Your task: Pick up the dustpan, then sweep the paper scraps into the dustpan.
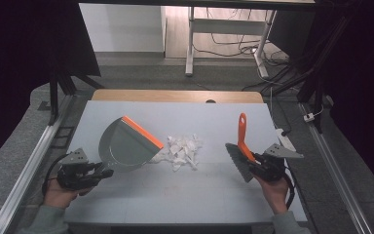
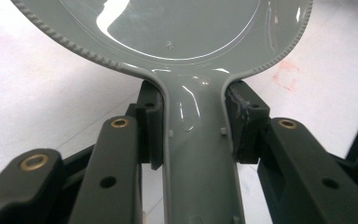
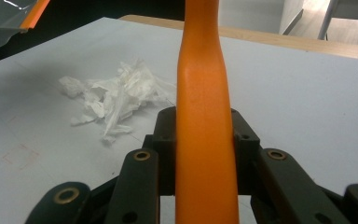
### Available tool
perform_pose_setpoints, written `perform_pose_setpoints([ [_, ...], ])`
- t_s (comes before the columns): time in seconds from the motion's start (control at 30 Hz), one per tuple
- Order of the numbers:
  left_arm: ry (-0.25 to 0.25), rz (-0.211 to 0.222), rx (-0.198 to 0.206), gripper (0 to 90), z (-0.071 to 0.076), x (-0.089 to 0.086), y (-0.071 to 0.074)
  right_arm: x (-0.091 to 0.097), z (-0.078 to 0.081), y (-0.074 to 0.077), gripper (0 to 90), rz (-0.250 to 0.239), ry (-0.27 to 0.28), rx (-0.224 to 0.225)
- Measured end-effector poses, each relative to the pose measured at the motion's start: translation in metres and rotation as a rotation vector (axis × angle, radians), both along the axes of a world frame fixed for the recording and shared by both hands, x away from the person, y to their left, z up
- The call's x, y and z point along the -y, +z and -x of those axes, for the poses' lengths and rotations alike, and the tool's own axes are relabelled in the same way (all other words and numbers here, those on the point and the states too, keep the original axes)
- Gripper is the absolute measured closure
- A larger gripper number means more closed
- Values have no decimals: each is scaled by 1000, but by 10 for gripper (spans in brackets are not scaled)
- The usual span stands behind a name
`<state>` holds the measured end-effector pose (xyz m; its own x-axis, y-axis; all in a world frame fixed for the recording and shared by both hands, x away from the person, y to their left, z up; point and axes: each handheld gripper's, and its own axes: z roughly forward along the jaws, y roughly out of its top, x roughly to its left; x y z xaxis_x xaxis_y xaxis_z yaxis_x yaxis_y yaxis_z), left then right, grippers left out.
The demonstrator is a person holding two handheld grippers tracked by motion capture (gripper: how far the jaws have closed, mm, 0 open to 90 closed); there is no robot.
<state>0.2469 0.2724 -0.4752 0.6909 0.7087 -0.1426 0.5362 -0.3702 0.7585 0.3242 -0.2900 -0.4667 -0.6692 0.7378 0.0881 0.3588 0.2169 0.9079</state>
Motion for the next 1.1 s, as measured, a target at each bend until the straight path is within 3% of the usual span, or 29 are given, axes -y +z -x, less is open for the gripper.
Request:
perform_pose_setpoints([
  [0.1, -50, -4, -4, 615, 3, 3, 3, -1, 0, 1, 701, -3, 8, 6],
  [0.3, -85, -22, -12, 615, 4, 7, 5, -3, -1, 0, 702, 4, 12, 1],
  [0.43, -152, -65, -7, 615, 7, 19, 8, -4, -1, -1, 701, 11, 14, 2],
  [0.7, -166, -76, -9, 615, 9, 21, 10, -4, -1, 0, 702, 13, 13, 6],
  [0.9, -208, -125, -25, 615, 10, 30, 9, -8, -2, 1, 701, 19, 16, 15],
  [1.1, -191, -182, -56, 615, 9, 29, 7, -13, -5, 5, 701, 30, 18, 32],
])
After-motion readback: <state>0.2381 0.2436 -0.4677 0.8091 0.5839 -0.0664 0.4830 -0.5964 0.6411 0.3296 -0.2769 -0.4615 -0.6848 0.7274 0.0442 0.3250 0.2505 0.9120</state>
